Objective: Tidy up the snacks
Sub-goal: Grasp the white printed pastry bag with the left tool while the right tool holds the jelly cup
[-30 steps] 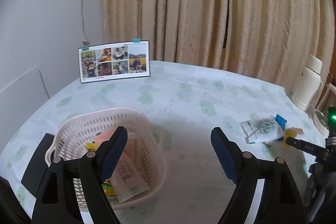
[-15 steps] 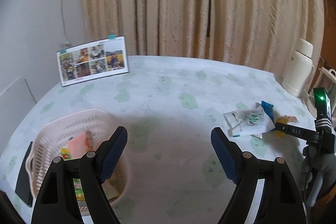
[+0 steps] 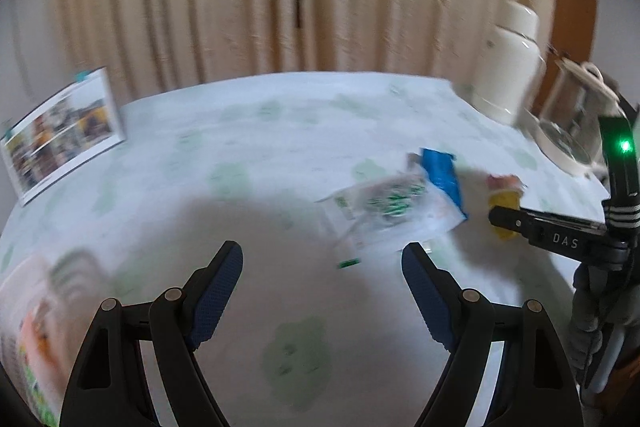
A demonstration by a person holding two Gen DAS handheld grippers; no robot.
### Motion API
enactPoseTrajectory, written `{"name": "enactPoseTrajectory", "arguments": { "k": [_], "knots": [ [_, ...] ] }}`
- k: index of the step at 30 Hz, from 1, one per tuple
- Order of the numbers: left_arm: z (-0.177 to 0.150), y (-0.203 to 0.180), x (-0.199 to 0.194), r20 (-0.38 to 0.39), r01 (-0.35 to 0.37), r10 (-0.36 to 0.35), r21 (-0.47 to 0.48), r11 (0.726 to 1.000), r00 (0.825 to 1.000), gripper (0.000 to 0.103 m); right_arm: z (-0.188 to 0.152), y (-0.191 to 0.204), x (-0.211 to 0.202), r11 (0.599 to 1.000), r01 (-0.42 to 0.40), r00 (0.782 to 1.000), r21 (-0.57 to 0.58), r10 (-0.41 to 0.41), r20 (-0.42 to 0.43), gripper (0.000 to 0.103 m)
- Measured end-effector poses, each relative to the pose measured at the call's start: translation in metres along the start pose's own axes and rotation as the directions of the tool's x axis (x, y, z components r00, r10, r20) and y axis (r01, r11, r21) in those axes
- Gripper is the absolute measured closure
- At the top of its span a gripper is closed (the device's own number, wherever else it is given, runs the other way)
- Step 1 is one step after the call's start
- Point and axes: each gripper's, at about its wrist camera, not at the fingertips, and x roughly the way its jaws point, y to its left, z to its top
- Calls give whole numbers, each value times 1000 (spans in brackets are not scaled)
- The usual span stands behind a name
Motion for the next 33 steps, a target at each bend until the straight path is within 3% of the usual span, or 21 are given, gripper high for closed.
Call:
{"name": "enactPoseTrajectory", "arguments": {
  "k": [5, 11, 22, 23, 25, 28, 33],
  "knots": [
    [12, -21, 34, -54, 64, -60, 79, 995, 997, 21, 1, -2, -2, 1000, -22, 1000, 12, 22, -1, 72],
    [23, -37, 75, -106, 84, -69, 144, 986, 992, 21, 2, -7, -1, 999, -34, 999, 29, 34, -12, 72],
    [39, -34, 107, -141, 146, -132, 87, 986, 981, 22, 2, -9, 2, 998, -48, 998, 41, 49, -26, 72],
    [39, -32, 109, -144, 151, -140, 71, 986, 980, 24, 2, -9, 2, 998, -48, 998, 41, 49, -26, 72],
    [39, -29, 111, -152, 174, -165, 46, 984, 974, 40, 2, -9, 2, 998, -48, 998, 41, 49, -26, 72],
    [37, -28, 107, -150, 183, -176, 33, 983, 973, 51, 2, -9, 2, 998, -49, 998, 40, 50, -26, 72],
    [35, -29, 99, -141, 177, -173, 14, 984, 975, 58, 2, -9, 2, 998, -51, 998, 42, 52, -23, 72]
  ]
}}
